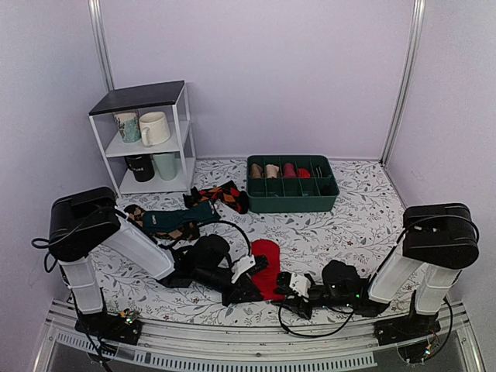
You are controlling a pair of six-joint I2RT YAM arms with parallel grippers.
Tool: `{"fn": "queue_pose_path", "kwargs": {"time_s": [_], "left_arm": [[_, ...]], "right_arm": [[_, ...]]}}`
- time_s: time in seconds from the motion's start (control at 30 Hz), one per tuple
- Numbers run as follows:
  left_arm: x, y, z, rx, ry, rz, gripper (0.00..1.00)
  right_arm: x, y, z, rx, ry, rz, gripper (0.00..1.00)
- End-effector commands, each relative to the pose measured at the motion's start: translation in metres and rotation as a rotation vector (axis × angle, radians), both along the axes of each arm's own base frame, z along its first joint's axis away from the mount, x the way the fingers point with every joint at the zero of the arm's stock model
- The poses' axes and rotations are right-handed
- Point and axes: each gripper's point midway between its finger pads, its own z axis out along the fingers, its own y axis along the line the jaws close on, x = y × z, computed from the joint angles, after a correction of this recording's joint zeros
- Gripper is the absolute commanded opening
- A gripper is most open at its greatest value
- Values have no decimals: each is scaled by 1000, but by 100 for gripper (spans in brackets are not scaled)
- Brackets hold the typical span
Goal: Roll the socks
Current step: Roll the sock at the center of the board.
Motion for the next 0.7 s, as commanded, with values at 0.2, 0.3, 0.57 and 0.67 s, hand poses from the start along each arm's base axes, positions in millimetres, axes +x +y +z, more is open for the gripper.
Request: {"fn": "queue_pose_path", "kwargs": {"time_s": [0.2,0.3,0.57,0.67], "left_arm": [[-30,55,-69,293,165,-3,0],[-30,55,-70,294,164,-4,0],[-30,54,-70,293,162,-8,0],[-31,55,-70,293,164,-10,0]], "right_arm": [[11,-13,-17,-30,-13,-98,43],[15,-13,3,20,-56,-108,48],[3,-3,2,-18,-54,-9,49],[4,0,-6,-35,-47,-7,49]]}}
